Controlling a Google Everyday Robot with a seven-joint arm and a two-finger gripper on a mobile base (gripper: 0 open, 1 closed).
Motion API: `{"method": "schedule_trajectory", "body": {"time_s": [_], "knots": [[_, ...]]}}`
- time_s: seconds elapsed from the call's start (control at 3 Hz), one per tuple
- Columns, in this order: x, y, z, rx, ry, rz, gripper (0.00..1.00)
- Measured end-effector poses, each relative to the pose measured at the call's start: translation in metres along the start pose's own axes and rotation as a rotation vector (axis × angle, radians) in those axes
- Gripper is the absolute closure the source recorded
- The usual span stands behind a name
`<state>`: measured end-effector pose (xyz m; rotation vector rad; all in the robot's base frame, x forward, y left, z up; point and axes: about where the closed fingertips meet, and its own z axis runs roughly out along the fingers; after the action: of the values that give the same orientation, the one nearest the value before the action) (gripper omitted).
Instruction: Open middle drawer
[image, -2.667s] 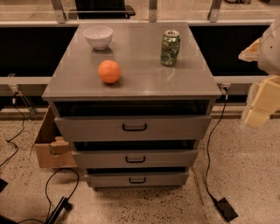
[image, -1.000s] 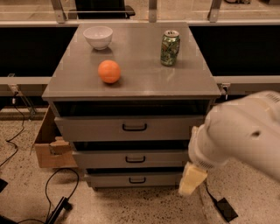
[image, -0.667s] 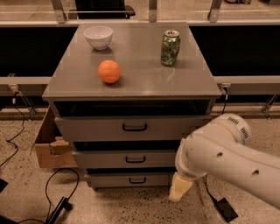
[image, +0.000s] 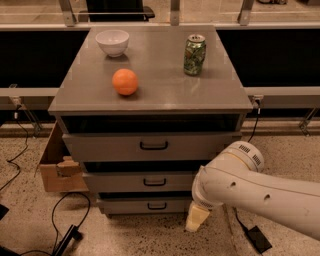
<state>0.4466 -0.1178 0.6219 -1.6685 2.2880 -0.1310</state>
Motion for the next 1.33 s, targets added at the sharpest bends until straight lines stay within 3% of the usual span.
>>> {"method": "schedule_trajectory", "body": {"time_s": [0.33,1.0,1.33], "knots": [[-0.001,-0.009,0.03,-0.005,0.03,-0.021,0.0],[0.007,-0.047,0.097,0.053,0.134,-0.195,0.0],[0.019,-0.057,0.124,0.041,0.17,-0.239,0.0]]}}
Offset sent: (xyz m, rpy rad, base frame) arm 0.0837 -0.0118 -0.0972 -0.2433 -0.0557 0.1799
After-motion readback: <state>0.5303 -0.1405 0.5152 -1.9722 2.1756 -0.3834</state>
